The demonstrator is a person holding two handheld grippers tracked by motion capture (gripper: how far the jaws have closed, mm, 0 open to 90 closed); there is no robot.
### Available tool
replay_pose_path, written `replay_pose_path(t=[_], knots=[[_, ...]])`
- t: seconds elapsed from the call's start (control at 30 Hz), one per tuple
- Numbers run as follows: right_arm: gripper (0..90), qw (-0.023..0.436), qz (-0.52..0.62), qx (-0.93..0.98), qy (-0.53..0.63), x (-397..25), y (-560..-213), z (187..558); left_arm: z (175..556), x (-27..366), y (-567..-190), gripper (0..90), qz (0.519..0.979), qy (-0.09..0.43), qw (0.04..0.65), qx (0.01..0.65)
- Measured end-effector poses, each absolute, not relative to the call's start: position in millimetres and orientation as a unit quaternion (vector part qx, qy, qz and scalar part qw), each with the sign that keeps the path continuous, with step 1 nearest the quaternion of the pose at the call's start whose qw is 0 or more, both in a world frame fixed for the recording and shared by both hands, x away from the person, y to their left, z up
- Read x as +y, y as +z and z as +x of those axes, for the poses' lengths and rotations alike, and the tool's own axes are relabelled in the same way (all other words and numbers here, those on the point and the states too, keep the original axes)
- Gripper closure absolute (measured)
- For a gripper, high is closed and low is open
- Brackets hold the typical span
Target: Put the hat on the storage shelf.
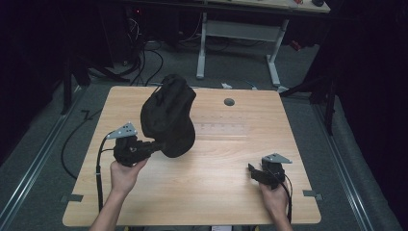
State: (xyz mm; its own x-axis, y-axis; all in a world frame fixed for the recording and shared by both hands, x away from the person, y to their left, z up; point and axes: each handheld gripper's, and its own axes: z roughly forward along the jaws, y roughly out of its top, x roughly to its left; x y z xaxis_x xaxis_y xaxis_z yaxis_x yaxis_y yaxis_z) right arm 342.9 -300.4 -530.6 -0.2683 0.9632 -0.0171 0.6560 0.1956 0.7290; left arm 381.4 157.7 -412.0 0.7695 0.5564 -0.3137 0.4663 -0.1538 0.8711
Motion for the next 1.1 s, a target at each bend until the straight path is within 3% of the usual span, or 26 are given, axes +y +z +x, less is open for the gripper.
replay_pose_path(t=[0.67, 1.1], knots=[[36.2, 0.245, 0.553, 0.733, 0.311, -300.0, -530.7, 342.7, 421.0, 162.1, -391.6, 86.3, 0.746, 0.097, 0.542, 0.375], [35.1, 0.245, 0.554, 0.733, 0.310, -299.9, -530.6, 342.4, 445.1, 151.6, -397.7, 86.2, 0.749, 0.117, 0.518, 0.395]])
